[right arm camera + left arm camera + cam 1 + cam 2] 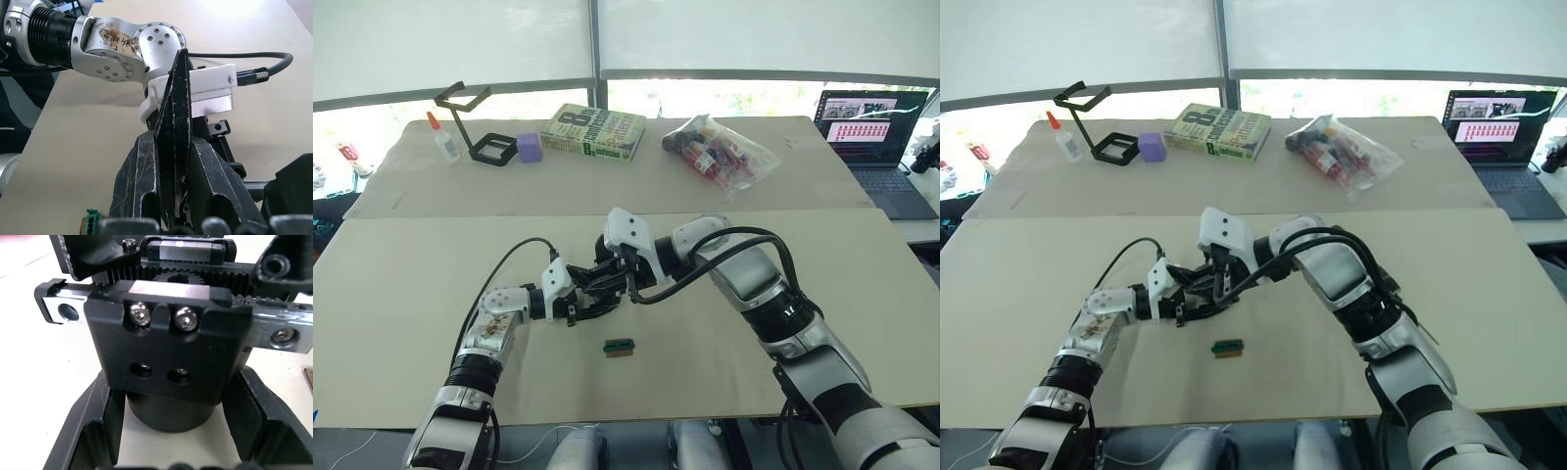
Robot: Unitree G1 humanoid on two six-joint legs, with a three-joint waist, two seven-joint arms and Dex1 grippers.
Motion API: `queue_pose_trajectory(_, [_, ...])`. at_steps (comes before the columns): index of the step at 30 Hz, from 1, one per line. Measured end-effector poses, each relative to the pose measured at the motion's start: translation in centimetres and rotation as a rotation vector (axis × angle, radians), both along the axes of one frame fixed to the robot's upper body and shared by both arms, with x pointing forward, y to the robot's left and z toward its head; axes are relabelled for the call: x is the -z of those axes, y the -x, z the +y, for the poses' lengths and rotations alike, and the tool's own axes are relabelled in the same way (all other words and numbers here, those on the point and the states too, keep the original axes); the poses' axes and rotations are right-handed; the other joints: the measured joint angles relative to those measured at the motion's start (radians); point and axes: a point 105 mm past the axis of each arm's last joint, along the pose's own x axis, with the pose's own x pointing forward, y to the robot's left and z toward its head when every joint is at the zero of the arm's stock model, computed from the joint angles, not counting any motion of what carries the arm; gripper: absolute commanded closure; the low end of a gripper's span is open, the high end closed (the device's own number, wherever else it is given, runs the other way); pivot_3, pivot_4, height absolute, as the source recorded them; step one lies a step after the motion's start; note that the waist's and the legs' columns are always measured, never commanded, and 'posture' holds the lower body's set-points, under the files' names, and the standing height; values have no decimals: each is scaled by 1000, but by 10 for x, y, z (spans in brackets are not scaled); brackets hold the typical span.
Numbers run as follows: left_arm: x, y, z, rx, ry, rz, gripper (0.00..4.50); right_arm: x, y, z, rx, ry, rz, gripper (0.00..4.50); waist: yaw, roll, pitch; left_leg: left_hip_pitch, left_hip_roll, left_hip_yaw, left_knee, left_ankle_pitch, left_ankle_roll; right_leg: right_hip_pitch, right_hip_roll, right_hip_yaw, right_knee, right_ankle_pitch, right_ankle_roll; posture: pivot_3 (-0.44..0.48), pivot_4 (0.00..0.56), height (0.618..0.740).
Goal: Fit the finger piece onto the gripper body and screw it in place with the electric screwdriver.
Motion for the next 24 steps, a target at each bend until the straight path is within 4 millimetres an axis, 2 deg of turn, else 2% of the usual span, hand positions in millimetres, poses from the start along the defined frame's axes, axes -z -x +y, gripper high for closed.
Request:
queue_pose_trajectory(4, [0, 0, 0, 1, 1, -2, 2206, 5, -1, -4, 15, -32, 1, 4151, 0, 0, 0, 0, 0, 0, 0, 0, 0, 0, 0, 0, 0, 0, 0, 0, 150, 740])
queue_pose_trajectory(13, [0, 1, 1, -3, 4, -1, 2206, 2, 0, -22, 27, -262, -16, 4151, -1, 0, 0, 0, 0, 0, -1, 0, 0, 0, 0, 0, 0, 0, 0, 0, 150, 740])
queue_pose_trajectory(18, [0, 0, 2, -5, 3, 1, 2206, 6, 6, -16, -27, -379, 2, 4151, -3, 0, 0, 1, 0, 0, -1, 0, 0, 0, 0, 0, 0, 0, 0, 0, 150, 740])
queue_pose_trajectory(24, [0, 0, 1, -3, 3, 6, 2206, 14, 4, -12, -40, -424, 9, 4151, -2, 0, 0, 1, 0, 0, -1, 0, 0, 0, 0, 0, 0, 0, 0, 0, 150, 740])
